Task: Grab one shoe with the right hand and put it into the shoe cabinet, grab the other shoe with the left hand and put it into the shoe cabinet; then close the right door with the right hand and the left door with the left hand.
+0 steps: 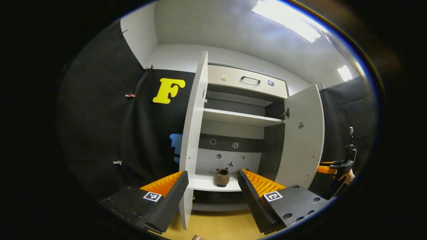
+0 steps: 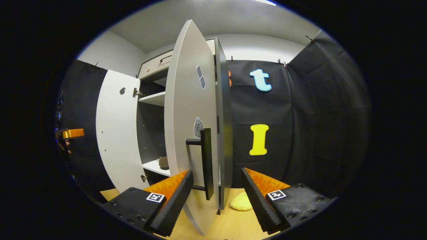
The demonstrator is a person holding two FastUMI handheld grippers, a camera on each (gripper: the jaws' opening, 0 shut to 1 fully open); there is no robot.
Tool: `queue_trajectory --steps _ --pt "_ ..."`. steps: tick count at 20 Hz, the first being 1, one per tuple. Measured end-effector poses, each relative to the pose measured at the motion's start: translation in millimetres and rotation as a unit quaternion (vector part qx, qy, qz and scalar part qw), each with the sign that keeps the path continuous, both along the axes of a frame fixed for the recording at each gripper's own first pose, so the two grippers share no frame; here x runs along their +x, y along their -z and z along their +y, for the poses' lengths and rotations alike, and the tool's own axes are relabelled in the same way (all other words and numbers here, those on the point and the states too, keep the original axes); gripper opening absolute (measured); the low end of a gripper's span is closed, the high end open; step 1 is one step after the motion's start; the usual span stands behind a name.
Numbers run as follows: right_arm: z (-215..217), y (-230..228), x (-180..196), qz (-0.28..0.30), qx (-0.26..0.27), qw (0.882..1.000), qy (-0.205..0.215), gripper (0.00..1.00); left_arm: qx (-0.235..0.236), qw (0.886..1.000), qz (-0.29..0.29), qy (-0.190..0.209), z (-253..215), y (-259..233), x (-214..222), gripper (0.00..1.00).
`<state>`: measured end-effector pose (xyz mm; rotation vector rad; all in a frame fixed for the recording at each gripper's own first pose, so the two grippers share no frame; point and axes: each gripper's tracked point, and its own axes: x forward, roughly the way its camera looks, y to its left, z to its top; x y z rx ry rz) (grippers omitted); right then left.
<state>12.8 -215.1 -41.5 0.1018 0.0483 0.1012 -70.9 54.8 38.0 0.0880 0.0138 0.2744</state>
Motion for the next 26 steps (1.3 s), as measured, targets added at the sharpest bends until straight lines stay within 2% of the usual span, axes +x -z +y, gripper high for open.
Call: queue_trajectory --steps 4,8,11,18,21,26 --pt "14 0 12 0.002 0.002 1.000 -0.024 0.95 -0.002 1.000 0.006 -0.004 -4 6 6 0.95" --pt "57 1 37 0.001 -0.007 0.999 -0.049 0.95 0.024 0.999 0.021 -0.013 8 8 6 0.95" --pt "69 3 51 0.002 -0.012 0.999 -0.043 0.95 0.033 0.999 0.032 -0.022 21 10 0 0.95" --pt "116 4 74 -0.004 -0.016 0.999 -0.028 0.95 0.015 0.999 0.031 -0.033 59 9 -11 0.95" --pt "147 10 84 0.001 0.000 0.999 -0.047 0.96 0.015 0.999 0.035 -0.035 74 10 -13 0.95" --pt "184 20 115 -0.001 -0.030 0.998 -0.049 0.96 0.029 0.997 0.050 -0.046 95 12 -26 0.95"
